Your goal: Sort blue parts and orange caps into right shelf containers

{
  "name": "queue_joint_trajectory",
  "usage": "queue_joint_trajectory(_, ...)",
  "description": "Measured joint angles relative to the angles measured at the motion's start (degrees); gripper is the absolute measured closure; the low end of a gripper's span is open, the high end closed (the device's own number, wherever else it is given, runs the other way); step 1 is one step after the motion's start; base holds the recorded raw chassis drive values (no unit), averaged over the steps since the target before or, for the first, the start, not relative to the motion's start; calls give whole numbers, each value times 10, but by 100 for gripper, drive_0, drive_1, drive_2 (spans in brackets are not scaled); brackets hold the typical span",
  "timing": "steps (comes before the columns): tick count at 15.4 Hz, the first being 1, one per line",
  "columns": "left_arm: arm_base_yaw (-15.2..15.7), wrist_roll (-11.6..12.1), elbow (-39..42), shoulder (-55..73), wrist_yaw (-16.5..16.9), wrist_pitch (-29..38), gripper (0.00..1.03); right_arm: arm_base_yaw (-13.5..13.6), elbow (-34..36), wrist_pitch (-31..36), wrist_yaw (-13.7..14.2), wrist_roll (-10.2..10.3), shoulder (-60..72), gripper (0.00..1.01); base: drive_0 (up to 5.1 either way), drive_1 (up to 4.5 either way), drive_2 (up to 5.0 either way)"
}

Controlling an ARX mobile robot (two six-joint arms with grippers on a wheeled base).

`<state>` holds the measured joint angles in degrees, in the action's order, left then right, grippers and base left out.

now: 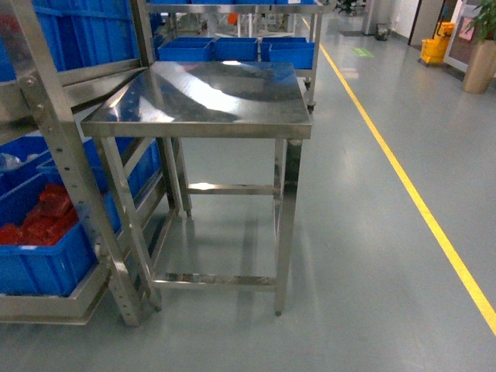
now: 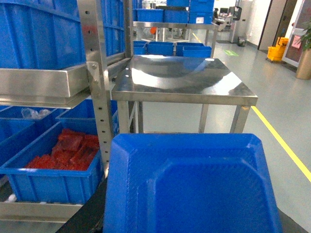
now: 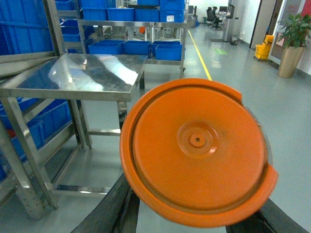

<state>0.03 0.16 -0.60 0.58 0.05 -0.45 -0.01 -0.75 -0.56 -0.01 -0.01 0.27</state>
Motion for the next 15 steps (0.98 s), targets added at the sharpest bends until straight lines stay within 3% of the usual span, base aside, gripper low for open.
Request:
queue_joint_trajectory(2,0,0,0,0,-1,3,60,0,0,6,0,0,0,59,-5,419,-429)
queue_joint_trajectory(15,0,0,0,0,0,0,60,0,0,2,1,0,0,59,0,0,0)
